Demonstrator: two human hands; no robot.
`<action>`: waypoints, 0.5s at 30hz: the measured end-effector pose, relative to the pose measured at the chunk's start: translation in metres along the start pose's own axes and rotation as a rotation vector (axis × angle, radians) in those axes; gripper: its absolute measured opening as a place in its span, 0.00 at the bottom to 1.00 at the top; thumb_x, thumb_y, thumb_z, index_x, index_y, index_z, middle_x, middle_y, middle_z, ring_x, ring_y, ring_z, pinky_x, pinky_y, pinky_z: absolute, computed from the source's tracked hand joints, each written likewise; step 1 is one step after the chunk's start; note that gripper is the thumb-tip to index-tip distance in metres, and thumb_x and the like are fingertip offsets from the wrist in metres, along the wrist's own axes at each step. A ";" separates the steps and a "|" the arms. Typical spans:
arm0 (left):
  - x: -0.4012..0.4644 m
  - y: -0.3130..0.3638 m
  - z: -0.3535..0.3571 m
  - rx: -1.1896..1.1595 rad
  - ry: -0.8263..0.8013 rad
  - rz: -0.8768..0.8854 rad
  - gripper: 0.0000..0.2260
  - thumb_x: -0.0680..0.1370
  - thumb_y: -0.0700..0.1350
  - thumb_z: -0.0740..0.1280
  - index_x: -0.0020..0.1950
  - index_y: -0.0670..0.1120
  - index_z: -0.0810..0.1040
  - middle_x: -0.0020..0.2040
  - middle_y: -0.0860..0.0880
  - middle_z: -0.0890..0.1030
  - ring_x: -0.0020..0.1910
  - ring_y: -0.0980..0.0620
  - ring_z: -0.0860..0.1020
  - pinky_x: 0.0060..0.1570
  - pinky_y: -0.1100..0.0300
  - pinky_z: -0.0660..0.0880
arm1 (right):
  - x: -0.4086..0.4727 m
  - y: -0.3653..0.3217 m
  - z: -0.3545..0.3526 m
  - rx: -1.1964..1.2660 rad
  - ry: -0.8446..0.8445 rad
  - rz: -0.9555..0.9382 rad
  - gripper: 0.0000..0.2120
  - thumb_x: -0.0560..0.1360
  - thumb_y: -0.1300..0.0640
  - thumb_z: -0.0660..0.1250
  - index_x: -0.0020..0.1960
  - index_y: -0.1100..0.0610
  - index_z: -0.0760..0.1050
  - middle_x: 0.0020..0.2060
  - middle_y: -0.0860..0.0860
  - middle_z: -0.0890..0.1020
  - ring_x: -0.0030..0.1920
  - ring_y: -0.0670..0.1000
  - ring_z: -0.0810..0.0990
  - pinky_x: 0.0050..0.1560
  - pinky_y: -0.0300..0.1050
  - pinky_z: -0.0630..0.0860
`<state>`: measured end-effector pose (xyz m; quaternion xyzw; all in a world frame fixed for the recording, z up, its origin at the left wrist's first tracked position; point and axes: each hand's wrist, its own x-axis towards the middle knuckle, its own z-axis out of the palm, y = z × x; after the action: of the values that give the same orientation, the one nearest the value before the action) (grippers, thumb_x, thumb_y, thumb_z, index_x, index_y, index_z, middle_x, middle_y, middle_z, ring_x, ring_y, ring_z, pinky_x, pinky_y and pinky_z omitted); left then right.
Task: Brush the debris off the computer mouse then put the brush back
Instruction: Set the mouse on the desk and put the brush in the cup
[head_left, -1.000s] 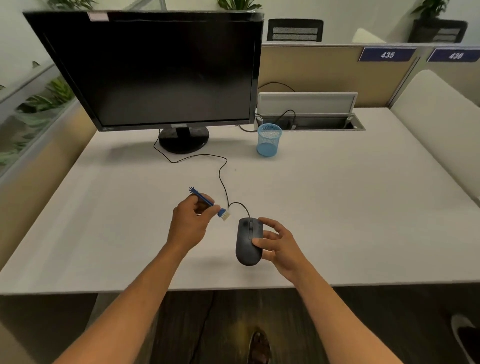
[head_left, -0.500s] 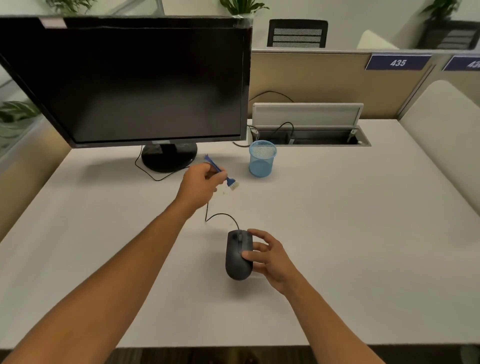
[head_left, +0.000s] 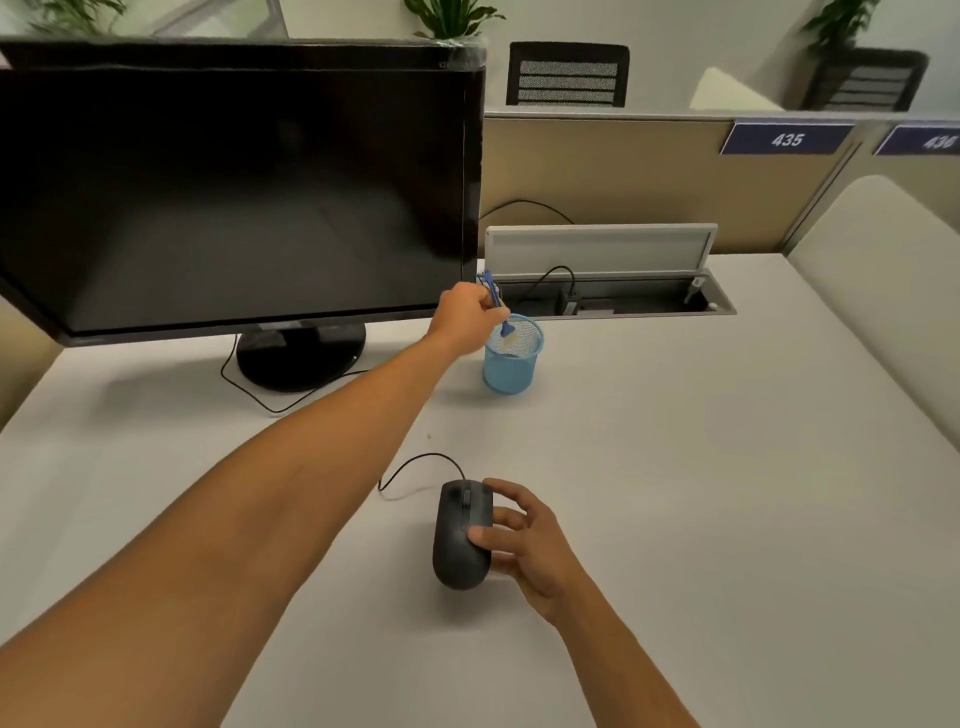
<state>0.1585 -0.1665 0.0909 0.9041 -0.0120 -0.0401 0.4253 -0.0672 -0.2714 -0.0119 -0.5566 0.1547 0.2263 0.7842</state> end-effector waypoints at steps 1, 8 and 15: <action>0.006 -0.002 0.004 0.013 -0.023 -0.002 0.10 0.79 0.45 0.70 0.39 0.45 0.78 0.37 0.50 0.77 0.34 0.55 0.73 0.30 0.63 0.65 | 0.003 -0.001 0.000 0.000 0.003 -0.004 0.33 0.62 0.65 0.81 0.65 0.51 0.77 0.55 0.60 0.85 0.54 0.62 0.85 0.45 0.51 0.82; 0.020 -0.019 0.010 0.017 -0.028 0.008 0.12 0.80 0.42 0.69 0.37 0.43 0.74 0.35 0.44 0.73 0.36 0.50 0.68 0.40 0.55 0.70 | 0.022 -0.009 0.001 -0.029 0.008 -0.012 0.29 0.69 0.69 0.78 0.65 0.51 0.77 0.55 0.59 0.85 0.54 0.61 0.85 0.45 0.52 0.83; -0.033 -0.069 -0.027 -0.044 0.123 0.029 0.16 0.80 0.46 0.68 0.67 0.44 0.78 0.58 0.47 0.79 0.55 0.50 0.77 0.57 0.57 0.74 | 0.045 -0.017 0.005 -0.061 -0.017 0.018 0.28 0.70 0.70 0.77 0.65 0.51 0.77 0.56 0.60 0.84 0.53 0.60 0.85 0.44 0.50 0.82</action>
<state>0.1267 -0.0998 0.0574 0.8950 0.0021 0.0213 0.4456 -0.0195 -0.2632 -0.0190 -0.5771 0.1459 0.2426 0.7661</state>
